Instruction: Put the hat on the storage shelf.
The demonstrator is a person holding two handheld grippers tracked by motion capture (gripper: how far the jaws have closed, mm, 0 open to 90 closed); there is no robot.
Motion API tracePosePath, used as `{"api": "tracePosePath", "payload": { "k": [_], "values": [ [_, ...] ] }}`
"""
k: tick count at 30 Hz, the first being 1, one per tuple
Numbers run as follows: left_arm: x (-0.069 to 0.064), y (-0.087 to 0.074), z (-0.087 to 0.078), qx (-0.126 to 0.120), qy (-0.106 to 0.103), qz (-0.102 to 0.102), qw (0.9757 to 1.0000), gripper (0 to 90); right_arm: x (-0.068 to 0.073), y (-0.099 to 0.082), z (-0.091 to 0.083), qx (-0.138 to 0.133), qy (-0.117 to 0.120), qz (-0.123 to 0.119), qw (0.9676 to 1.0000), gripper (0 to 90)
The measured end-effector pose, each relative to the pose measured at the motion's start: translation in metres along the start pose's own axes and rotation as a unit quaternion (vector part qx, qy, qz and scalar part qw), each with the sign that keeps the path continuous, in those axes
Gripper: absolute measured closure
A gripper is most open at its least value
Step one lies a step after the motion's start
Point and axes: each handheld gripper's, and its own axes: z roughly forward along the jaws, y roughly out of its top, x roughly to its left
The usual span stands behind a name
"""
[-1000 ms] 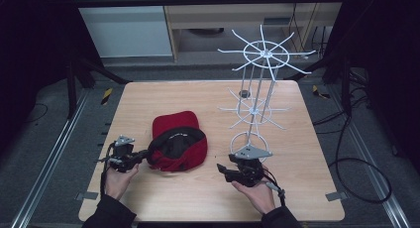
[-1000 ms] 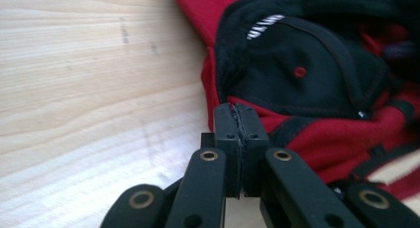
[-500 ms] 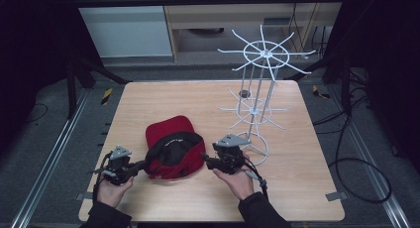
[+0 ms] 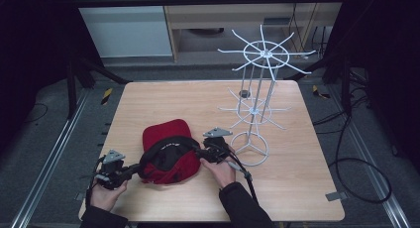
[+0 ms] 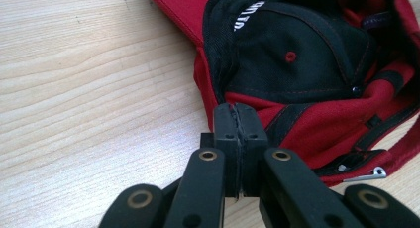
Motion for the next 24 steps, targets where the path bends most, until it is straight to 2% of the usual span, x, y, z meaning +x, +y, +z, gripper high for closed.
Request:
{"api": "tracePosePath", "payload": {
  "k": [6, 10, 12, 14, 20, 24],
  "values": [
    [-0.002, 0.000, 0.003, 0.008, -0.001, 0.005, 1.0000, 89.2, -0.001, -0.001, 0.011, 0.021, 0.007, 0.005, 0.9997, 54.6],
    [-0.004, -0.001, 0.006, 0.013, -0.002, 0.009, 0.9999, 89.2, 0.000, -0.003, 0.017, 0.040, 0.023, 0.008, 0.9989, 70.2],
    [-0.005, -0.001, 0.006, 0.014, -0.002, 0.009, 0.9999, 89.2, 0.001, -0.004, 0.018, 0.044, 0.024, 0.004, 0.9987, 79.1],
    [-0.005, -0.001, 0.007, 0.013, -0.006, 0.005, 0.9999, 89.2, 0.002, -0.003, 0.014, 0.040, 0.019, -0.003, 0.9990, 82.8],
    [-0.013, 0.002, 0.014, 0.012, -0.025, -0.008, 0.9996, 89.2, 0.011, 0.006, -0.007, -0.016, 0.032, -0.032, 0.9988, 84.5],
    [-0.023, 0.005, 0.023, 0.015, -0.036, -0.011, 0.9992, 89.1, 0.015, 0.015, -0.023, -0.064, 0.062, -0.054, 0.9946, 84.5]
  ]
}}
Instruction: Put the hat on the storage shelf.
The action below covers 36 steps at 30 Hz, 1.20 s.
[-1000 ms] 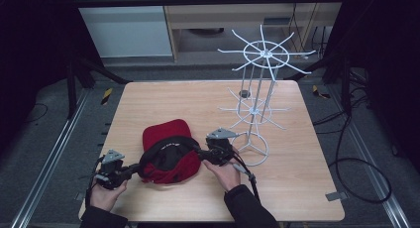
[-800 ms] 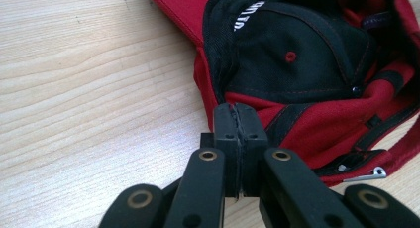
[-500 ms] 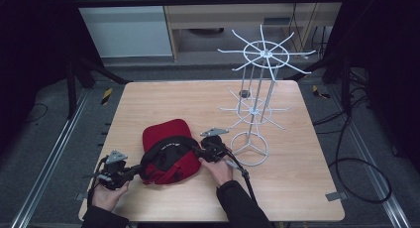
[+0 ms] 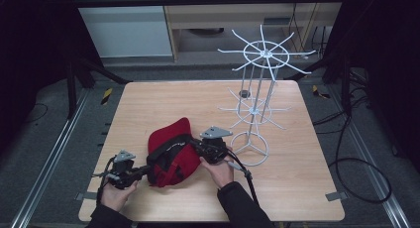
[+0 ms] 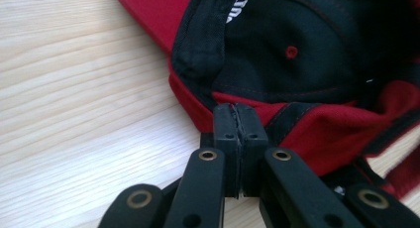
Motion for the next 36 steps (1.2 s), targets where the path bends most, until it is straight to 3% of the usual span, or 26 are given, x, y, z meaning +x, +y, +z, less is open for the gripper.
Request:
{"api": "tracePosePath", "payload": {
  "k": [6, 10, 13, 20, 25, 28, 32, 36],
  "values": [
    [-0.014, 0.005, 0.013, 0.005, -0.007, 0.003, 1.0000, 89.1, 0.009, 0.016, -0.017, -0.042, 0.034, -0.037, 0.9979, 84.4],
    [-0.020, 0.006, 0.019, 0.002, -0.010, 0.004, 0.9999, 89.1, 0.013, 0.021, -0.020, -0.040, 0.048, -0.059, 0.9963, 84.4],
    [-0.024, 0.006, 0.022, -0.003, -0.026, -0.011, 0.9996, 89.1, 0.016, 0.022, -0.020, -0.038, 0.063, -0.069, 0.9949, 84.4],
    [-0.023, 0.006, 0.026, -0.011, -0.048, -0.021, 0.9986, 88.9, 0.021, 0.023, -0.019, -0.032, 0.096, -0.085, 0.9913, 84.4],
    [-0.021, 0.006, 0.025, -0.013, -0.044, -0.016, 0.9988, 87.9, 0.027, 0.024, -0.017, -0.015, 0.114, -0.101, 0.9882, 84.5],
    [-0.019, 0.005, 0.024, -0.012, -0.045, -0.018, 0.9987, 85.2, 0.029, 0.023, -0.016, -0.011, 0.113, -0.107, 0.9877, 84.5],
    [-0.010, 0.007, 0.013, -0.031, -0.049, -0.027, 0.9980, 78.1, 0.028, 0.021, -0.019, -0.005, 0.097, -0.121, 0.9878, 84.9],
    [-0.001, 0.010, -0.001, -0.061, -0.024, -0.030, 0.9974, 72.6, 0.026, 0.021, -0.021, 0.000, 0.081, -0.127, 0.9886, 85.1]
  ]
}}
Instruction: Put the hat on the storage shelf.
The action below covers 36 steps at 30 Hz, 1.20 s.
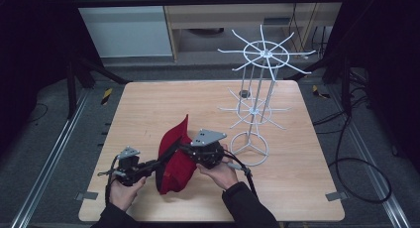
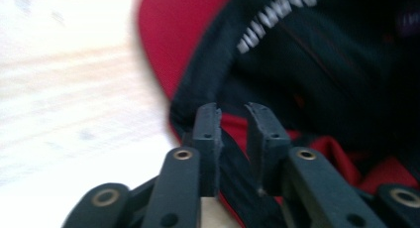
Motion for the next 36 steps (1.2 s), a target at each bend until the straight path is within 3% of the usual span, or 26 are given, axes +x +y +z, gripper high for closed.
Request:
{"api": "tracePosePath", "payload": {
  "k": [3, 7, 13, 17, 26, 30, 32, 36],
  "values": [
    [0.009, 0.005, -0.003, -0.013, 0.021, -0.007, 0.9997, 72.1, -0.001, -0.001, -0.002, 0.001, -0.004, 0.002, 1.0000, 85.2],
    [0.019, 0.010, 0.008, 0.001, 0.040, 0.001, 0.9992, 72.6, -0.002, -0.001, -0.003, 0.002, -0.004, 0.000, 1.0000, 85.2],
    [0.019, 0.006, 0.027, 0.057, 0.019, 0.016, 0.9981, 81.6, -0.003, -0.002, -0.002, 0.001, -0.002, -0.001, 1.0000, 85.2],
    [0.013, 0.004, 0.033, 0.075, 0.014, 0.027, 0.9967, 89.2, -0.002, -0.001, -0.002, 0.003, -0.004, -0.002, 1.0000, 85.2],
    [0.004, 0.001, 0.039, 0.085, -0.011, 0.014, 0.9962, 89.9, -0.005, 0.005, -0.001, 0.000, -0.021, 0.001, 0.9998, 85.1],
    [-0.009, -0.004, 0.047, 0.089, -0.035, 0.011, 0.9954, 89.9, -0.004, 0.014, 0.003, 0.001, -0.028, -0.016, 0.9995, 85.1],
    [-0.013, -0.004, 0.049, 0.088, -0.037, 0.018, 0.9953, 89.9, -0.001, 0.017, 0.006, 0.001, -0.021, -0.028, 0.9994, 85.0],
    [-0.012, -0.005, 0.048, 0.086, -0.045, 0.012, 0.9952, 89.9, 0.005, 0.016, 0.009, 0.009, -0.002, -0.050, 0.9987, 85.1]
  ]
}}
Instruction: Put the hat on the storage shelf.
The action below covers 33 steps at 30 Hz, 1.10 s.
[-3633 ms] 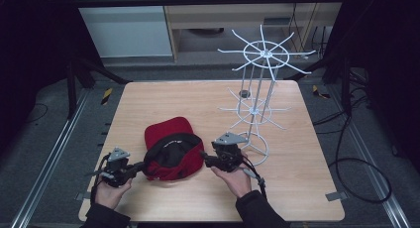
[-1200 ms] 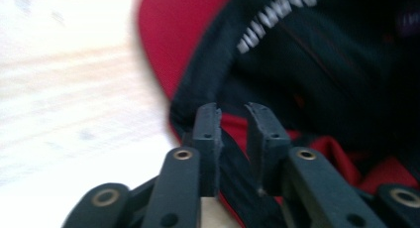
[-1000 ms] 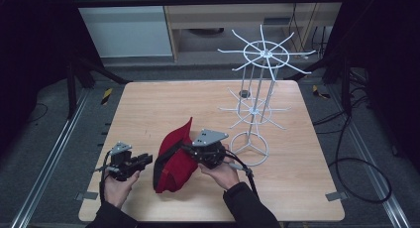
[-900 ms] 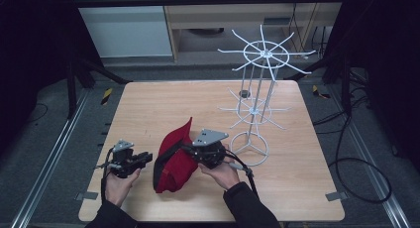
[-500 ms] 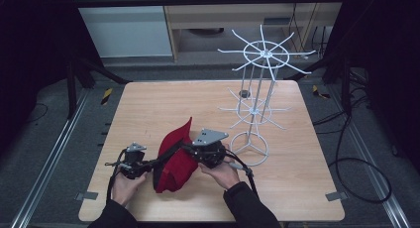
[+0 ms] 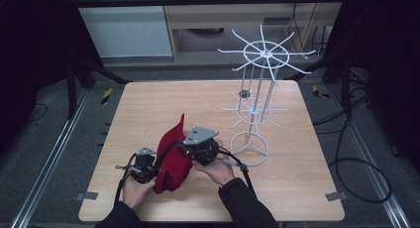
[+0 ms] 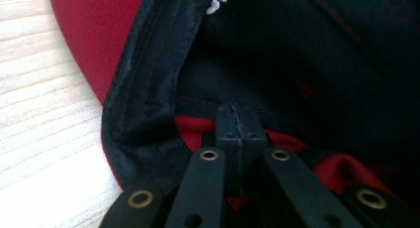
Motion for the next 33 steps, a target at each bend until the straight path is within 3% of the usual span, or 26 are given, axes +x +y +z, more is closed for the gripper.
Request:
{"api": "tracePosePath", "payload": {
  "k": [3, 8, 14, 17, 19, 25, 28, 32, 33],
  "values": [
    [0.003, 0.000, -0.003, -0.007, 0.000, -0.005, 1.0000, 89.9, 0.001, -0.001, 0.000, 0.006, 0.002, -0.003, 1.0000, 85.1],
    [0.006, 0.003, -0.028, -0.061, -0.010, -0.005, 0.9981, 89.6, -0.002, -0.006, -0.002, 0.013, -0.007, 0.005, 0.9999, 85.0],
    [-0.012, 0.012, -0.059, -0.125, -0.042, 0.017, 0.9911, 79.4, -0.005, -0.009, -0.003, 0.011, -0.013, 0.019, 0.9997, 85.0],
    [-0.021, 0.017, -0.069, -0.138, -0.051, 0.035, 0.9885, 71.5, -0.005, -0.010, -0.003, 0.011, -0.015, 0.023, 0.9996, 85.1],
    [-0.026, 0.019, -0.072, -0.143, -0.047, 0.049, 0.9874, 66.0, -0.005, -0.010, -0.003, 0.011, -0.016, 0.024, 0.9995, 85.1],
    [-0.035, 0.024, -0.070, -0.133, -0.054, 0.074, 0.9869, 52.3, -0.005, -0.010, -0.005, 0.011, -0.016, 0.023, 0.9995, 85.1],
    [-0.039, 0.025, -0.059, -0.107, -0.069, 0.083, 0.9884, 47.9, -0.005, -0.010, -0.005, 0.008, -0.012, 0.025, 0.9996, 85.0],
    [-0.039, 0.026, -0.048, -0.085, -0.090, 0.076, 0.9894, 50.4, -0.004, -0.010, -0.005, 0.005, -0.009, 0.028, 0.9996, 84.9],
    [-0.040, 0.027, -0.045, -0.075, -0.104, 0.072, 0.9892, 59.6, -0.004, -0.010, -0.004, 0.005, -0.009, 0.028, 0.9996, 84.8]
  ]
}}
